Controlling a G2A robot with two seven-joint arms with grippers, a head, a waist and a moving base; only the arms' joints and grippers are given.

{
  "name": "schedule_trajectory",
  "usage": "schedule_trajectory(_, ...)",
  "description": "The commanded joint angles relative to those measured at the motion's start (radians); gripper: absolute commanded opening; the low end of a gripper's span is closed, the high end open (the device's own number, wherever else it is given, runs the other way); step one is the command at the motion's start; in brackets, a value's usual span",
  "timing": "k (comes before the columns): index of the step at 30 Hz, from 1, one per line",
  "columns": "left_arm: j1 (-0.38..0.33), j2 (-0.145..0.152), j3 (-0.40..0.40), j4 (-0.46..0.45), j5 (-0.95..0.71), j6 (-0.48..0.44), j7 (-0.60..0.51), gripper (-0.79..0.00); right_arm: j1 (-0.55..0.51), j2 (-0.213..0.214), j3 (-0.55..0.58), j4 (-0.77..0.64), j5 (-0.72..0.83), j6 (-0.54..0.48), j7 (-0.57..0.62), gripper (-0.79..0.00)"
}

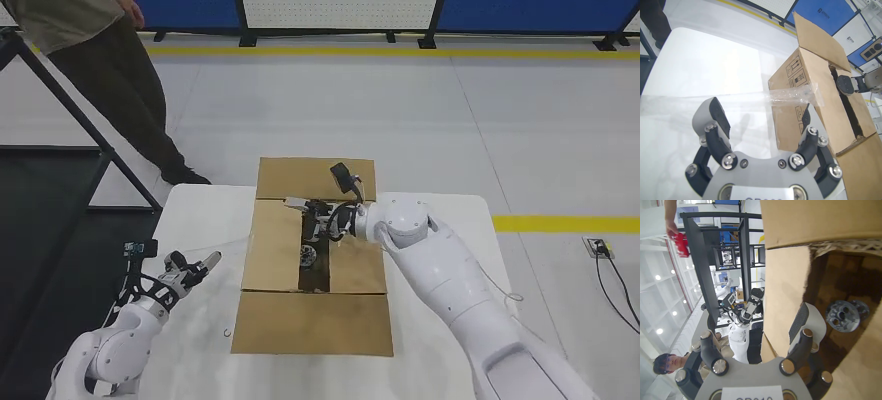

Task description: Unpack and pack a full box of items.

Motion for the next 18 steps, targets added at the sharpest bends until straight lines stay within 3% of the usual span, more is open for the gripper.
schedule_trajectory(1, -0.001, 0.001, -0.004, 0.001, -0.004, 0.001, -0.001, 0.000, -0.003, 0.002, -0.002, -0.008, -0.022, 0.009, -0.006, 0.000)
schedule_trajectory(10, -0.012, 0.002, -0.006, 0.009, -0.021, 0.006, -0.009, 0.000, -0.019, 0.002, -0.001, -0.036, -0.039, 0.018, 0.025, 0.000)
schedule_trajectory(18, -0.014, 0.001, 0.014, 0.007, -0.017, 0.009, -0.009, 0.000, -0.028, -0.012, 0.028, 0.015, 0.071, -0.089, 0.104, 0.000)
